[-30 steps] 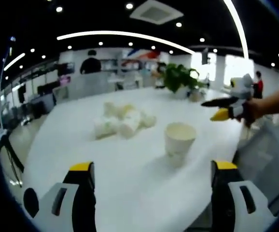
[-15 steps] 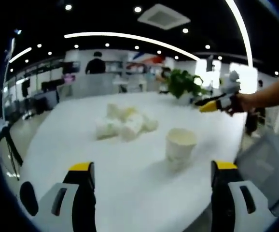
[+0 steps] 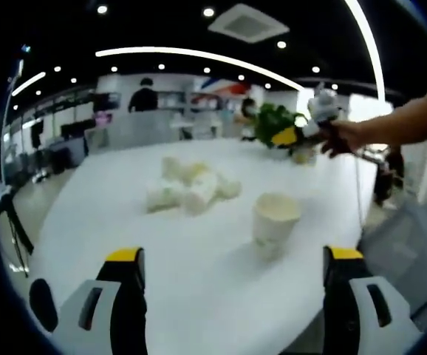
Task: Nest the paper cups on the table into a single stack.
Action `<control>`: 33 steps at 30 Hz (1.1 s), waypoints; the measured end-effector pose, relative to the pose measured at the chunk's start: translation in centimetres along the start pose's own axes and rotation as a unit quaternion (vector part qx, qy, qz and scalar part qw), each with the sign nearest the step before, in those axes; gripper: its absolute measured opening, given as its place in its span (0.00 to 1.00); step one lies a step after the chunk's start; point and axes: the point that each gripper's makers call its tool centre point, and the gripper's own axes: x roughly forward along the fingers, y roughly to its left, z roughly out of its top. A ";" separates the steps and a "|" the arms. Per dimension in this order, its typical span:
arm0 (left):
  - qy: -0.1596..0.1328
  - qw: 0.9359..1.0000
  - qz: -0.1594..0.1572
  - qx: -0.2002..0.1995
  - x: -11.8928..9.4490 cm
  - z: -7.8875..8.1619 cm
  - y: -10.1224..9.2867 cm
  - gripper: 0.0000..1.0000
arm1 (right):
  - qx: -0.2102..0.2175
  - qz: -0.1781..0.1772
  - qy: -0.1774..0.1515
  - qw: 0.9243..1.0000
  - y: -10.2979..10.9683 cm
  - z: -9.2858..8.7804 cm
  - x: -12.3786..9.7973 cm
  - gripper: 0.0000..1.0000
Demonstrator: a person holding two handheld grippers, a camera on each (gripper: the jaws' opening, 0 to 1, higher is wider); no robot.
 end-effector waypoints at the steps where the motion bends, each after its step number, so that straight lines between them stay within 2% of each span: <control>1: -0.001 1.000 0.001 0.002 0.0 0.0 0.1 0.98 | 0.003 -0.001 0.008 1.000 0.0 -0.1 0.2 1.00; 6: 0.003 1.000 0.011 -0.005 -0.2 -0.3 0.6 0.98 | 0.017 0.002 0.050 0.999 -0.3 -0.3 1.5 0.99; 8: 0.004 1.000 0.013 -0.007 -0.2 -0.4 0.7 0.98 | 0.033 0.012 0.053 0.998 0.0 0.2 2.2 1.00; 13: 0.006 1.000 0.011 -0.004 -0.1 -0.5 0.5 0.98 | 0.015 0.002 0.069 0.997 -0.4 0.9 3.8 0.99; 18: 0.006 1.000 0.013 -0.003 -0.2 -0.5 0.5 0.97 | 0.027 -0.010 0.089 0.996 -1.4 1.3 5.3 0.98; 20: 0.006 1.000 0.014 -0.003 -0.2 -0.6 0.6 0.97 | 0.000 -0.039 0.133 0.990 -2.5 0.4 5.5 0.96; 21: 0.005 1.000 0.015 -0.003 -0.3 -0.6 0.6 0.97 | 0.002 -0.044 0.145 0.988 -2.7 0.1 5.8 0.95; 24: 0.005 1.000 0.014 -0.006 -0.2 -0.6 0.6 0.98 | 0.040 -0.046 0.153 0.986 -2.8 0.7 6.9 0.92; 26: 0.002 1.000 0.012 -0.009 -0.2 -0.5 0.6 0.98 | 0.045 -0.043 0.155 0.986 -2.9 1.2 7.4 0.93; 33: 0.002 1.000 0.016 -0.009 -0.2 -0.6 0.8 0.98 | 0.059 -0.053 0.203 0.976 -3.1 1.7 9.2 0.99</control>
